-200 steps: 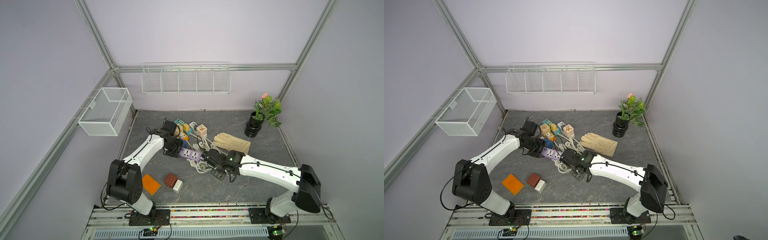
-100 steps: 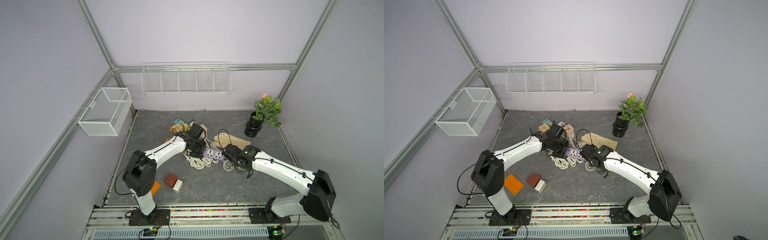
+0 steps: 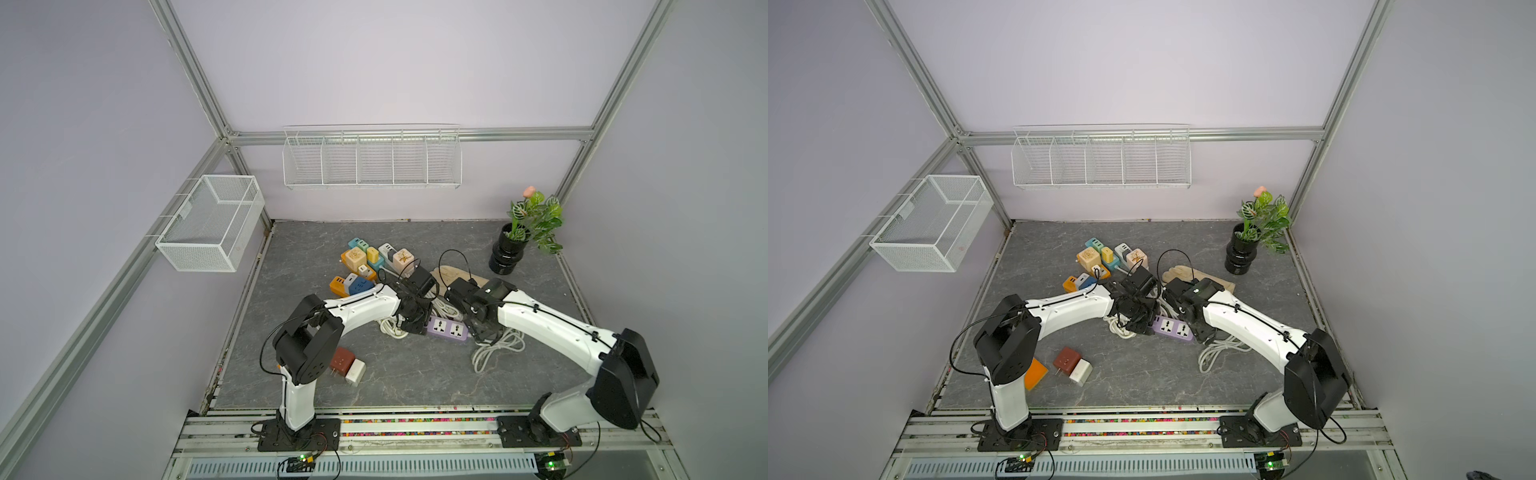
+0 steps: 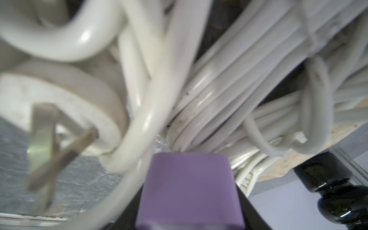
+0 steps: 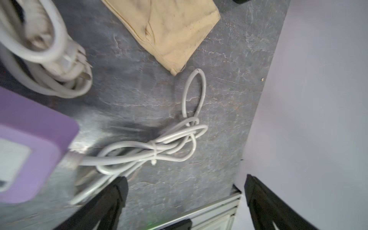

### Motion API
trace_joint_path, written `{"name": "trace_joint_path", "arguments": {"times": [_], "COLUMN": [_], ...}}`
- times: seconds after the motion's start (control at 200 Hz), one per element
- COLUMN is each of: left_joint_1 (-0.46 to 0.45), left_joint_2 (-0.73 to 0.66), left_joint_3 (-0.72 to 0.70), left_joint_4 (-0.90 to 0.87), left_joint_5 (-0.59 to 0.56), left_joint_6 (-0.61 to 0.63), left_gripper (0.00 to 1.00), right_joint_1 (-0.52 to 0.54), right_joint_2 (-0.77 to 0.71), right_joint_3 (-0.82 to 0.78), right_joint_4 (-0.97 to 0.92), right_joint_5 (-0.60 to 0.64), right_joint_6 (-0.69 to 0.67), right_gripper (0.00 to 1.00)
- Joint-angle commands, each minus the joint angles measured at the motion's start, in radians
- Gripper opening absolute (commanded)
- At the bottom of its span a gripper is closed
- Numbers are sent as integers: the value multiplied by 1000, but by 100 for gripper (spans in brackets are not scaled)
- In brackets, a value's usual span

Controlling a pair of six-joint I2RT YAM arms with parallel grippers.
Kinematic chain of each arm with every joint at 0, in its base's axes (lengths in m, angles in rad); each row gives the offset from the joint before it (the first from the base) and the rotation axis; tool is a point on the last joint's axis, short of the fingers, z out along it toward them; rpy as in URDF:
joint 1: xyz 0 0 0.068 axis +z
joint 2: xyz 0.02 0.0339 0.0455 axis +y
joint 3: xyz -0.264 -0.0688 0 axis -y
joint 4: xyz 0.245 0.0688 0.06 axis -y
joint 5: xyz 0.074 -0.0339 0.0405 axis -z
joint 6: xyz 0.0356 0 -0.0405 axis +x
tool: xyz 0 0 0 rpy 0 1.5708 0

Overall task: Pull the plug off the socket
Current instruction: Place the socket at the center of the board.

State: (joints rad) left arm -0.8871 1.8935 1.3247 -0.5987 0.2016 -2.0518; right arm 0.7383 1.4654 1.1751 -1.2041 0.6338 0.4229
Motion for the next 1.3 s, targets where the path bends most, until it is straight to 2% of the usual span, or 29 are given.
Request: {"name": "trace_joint_path", "arguments": {"times": [0.0,0.115,0.225,0.325,0.41,0.495,0.74,0.965,1.12,1.21,1.295], "left_joint_1": [-10,-13,-17,-25,-25,-26,-26,-31,-35,-35,-35], "left_joint_2": [-38,-48,-52,-58,-60,-62,-42,-54,-52,-57,-59], "left_joint_3": [-24,-34,-46,-73,-122,-150,-122,-127,-127,-130,-135], "left_joint_4": [42,45,46,47,84,93,48,16,15,21,40], "left_joint_5": [-30,-44,-35,-18,11,18,23,23,24,21,23], "left_joint_6": [-92,-102,-98,-88,-93,-93,-59,-53,-48,-48,-50], "left_gripper": [0,0,0,0,0,0,0,20,30,46,67], "right_joint_1": [-48,-117,-163,-227,-252,-274,-316,-344,-351,-350,-352], "right_joint_2": [-79,-149,-242,-311,-334,-327,-232,-164,-98,-72,-64], "right_joint_3": [16,-60,-202,-325,-386,-414,-483,-492,-488,-484,-470], "right_joint_4": [-41,33,119,181,223,275,410,487,510,500,456], "right_joint_5": [-182,-395,-464,-517,-523,-498,-536,-508,-514,-521,-502], "right_joint_6": [211,467,731,907,986,1006,1129,1145,1144,1145,1145], "right_gripper": [96,95,95,96,96,94,91,87,76,64,50]}}
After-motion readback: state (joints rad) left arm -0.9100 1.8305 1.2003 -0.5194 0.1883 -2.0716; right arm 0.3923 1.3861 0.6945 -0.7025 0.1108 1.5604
